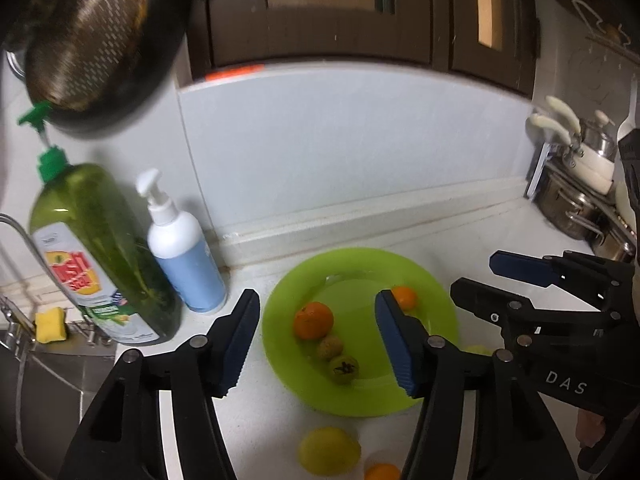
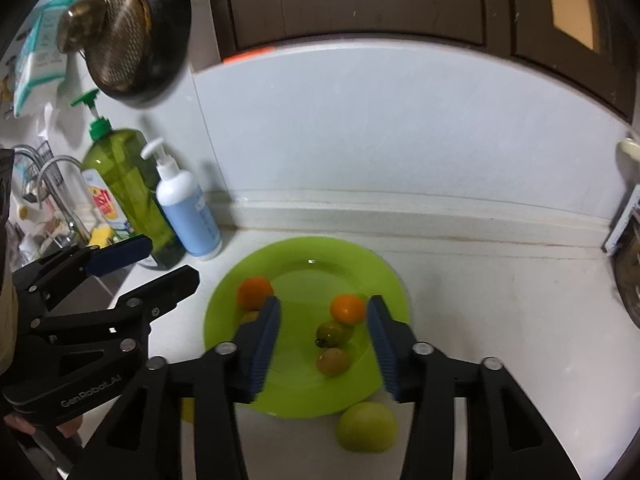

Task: Organize fruits
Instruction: 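Withdraw both open tools from the plate toward the last two oranges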

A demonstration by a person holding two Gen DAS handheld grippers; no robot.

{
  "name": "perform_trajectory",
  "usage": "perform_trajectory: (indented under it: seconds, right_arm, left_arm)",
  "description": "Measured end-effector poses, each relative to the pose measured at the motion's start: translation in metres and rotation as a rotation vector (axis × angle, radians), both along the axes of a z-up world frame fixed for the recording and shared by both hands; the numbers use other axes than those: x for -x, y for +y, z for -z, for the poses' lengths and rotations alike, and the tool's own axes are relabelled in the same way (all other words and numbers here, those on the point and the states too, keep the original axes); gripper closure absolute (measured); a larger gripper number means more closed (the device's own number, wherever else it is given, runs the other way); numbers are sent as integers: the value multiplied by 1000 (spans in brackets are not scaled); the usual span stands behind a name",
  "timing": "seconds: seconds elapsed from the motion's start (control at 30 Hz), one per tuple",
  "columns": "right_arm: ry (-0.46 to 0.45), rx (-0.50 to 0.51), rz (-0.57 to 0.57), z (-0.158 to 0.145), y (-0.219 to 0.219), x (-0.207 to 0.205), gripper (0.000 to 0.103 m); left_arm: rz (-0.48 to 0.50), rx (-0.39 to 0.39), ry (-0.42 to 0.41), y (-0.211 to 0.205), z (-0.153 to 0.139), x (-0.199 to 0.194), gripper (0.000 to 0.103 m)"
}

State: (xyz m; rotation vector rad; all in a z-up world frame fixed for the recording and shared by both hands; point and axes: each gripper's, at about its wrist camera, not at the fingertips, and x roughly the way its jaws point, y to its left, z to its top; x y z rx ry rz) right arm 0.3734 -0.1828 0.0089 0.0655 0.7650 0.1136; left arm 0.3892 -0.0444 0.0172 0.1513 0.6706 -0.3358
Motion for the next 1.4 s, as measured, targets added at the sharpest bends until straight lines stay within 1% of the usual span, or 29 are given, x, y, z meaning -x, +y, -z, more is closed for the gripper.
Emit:
perform_trajectory:
  seconds: [0.23,0.37,0.5,0.77,0.87,1.0,1.17,1.33,1.4]
  right_arm:
    - [-60,15,31,-14,-2,32,46]
    - [-78,21,53,-20,0,49,43]
    - [-88,36,77,-21,1,68,43]
    - [-111,63,133,-21,7,102,43]
    - [-122,63,162,-20,8,113,37]
    - [-141,81,207,-16,9,127,37]
    - [-127,69,248,-6,7,139,37]
    - [-98,69,267,9,8,146,37]
    - [-80,60,267,15,9,147,37]
  left_arm:
    - [-13,8,-61,9,-20,34,35]
    - [-12,15,-69,13,-22,52,32]
    - [-13,23,-73,17,-20,69,29]
    - [-8,30,-59,27,-10,96,29]
    - [-15,46,-46,30,-5,104,29]
    - [-17,42,-43,31,4,114,29]
    - [3,11,-16,30,22,123,29]
    - [8,17,16,34,37,127,29]
    - [10,1,21,34,44,129,29]
